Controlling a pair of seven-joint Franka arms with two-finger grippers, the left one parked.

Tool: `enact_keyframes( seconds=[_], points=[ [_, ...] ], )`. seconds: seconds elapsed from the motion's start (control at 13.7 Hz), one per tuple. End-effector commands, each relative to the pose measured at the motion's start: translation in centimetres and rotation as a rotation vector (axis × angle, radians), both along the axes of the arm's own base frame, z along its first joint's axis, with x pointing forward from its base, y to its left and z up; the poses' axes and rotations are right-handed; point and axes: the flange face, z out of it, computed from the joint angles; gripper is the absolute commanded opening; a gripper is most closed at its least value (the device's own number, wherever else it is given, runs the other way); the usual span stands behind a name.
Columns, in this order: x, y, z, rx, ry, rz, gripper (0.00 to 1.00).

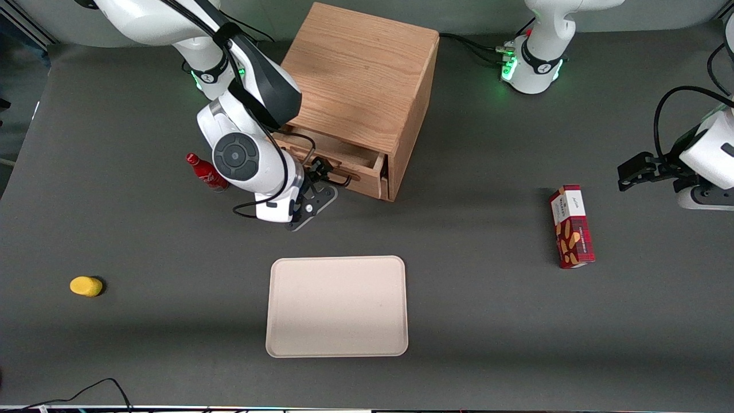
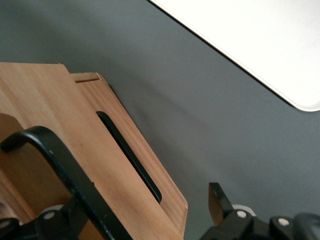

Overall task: Close top drawer
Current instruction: 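Press the drawer front fully flush with the right gripper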

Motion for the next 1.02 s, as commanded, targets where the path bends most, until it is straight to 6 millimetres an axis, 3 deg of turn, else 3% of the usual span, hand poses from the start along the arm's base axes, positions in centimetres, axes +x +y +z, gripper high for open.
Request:
enact_keyframes(
  seconds=[0.0,0.95],
  points=[
    [-1.9,0.0,0.0,-0.023,0.000,-0.007,1.00],
    [-4.0,2.1,0.1,-0.050,0.024,-0.096,1.00]
  ],
)
